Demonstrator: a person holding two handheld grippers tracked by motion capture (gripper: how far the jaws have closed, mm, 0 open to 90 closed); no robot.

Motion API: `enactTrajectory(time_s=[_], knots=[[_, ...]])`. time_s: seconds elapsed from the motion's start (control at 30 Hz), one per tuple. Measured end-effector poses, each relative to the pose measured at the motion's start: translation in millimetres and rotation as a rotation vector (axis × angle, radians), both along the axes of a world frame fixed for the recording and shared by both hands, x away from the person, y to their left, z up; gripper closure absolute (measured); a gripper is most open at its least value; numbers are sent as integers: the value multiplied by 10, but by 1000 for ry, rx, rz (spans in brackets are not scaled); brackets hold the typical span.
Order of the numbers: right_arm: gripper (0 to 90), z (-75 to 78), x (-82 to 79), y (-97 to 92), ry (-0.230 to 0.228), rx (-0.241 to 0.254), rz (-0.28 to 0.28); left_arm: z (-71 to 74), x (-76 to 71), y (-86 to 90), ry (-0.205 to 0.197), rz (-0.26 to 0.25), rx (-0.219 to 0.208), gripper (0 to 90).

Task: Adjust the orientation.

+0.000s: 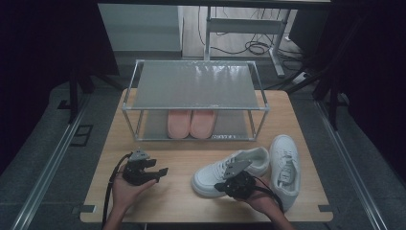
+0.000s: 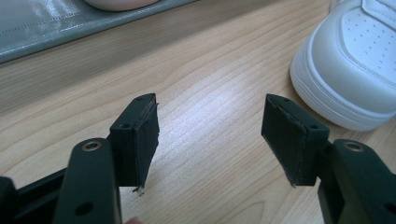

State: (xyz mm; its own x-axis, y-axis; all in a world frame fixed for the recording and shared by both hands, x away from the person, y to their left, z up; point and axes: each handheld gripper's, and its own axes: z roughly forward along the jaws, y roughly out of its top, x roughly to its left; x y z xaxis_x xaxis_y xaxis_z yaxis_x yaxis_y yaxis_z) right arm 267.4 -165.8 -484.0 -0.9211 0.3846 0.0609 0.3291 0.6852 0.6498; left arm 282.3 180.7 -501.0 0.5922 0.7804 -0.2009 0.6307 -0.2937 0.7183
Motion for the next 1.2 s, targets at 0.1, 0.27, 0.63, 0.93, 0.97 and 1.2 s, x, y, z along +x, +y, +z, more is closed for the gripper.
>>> enactTrajectory(time_s=[0.1, 0.27, 0.63, 0.93, 0.97, 1.2], knots=[[900, -1, 32, 36, -1, 0, -8, -12, 4, 3, 4, 2, -1, 368], [900, 28, -27, -19, -24, -11, -26, -18, 2, -1, 8, 3, 0, 369], [900, 729, 87, -1016, -125, 77, -272, -8, -2, -12, 6, 4, -1, 370], [900, 675, 541, -1356, -86, -49, -425, -6, -5, -4, 7, 8, 0, 370], [900, 675, 541, -1356, -86, -49, -425, -6, -5, -4, 7, 8, 0, 370], [900, 599, 695, -1410, -53, -86, -461, -5, -10, -3, 6, 6, -3, 370]])
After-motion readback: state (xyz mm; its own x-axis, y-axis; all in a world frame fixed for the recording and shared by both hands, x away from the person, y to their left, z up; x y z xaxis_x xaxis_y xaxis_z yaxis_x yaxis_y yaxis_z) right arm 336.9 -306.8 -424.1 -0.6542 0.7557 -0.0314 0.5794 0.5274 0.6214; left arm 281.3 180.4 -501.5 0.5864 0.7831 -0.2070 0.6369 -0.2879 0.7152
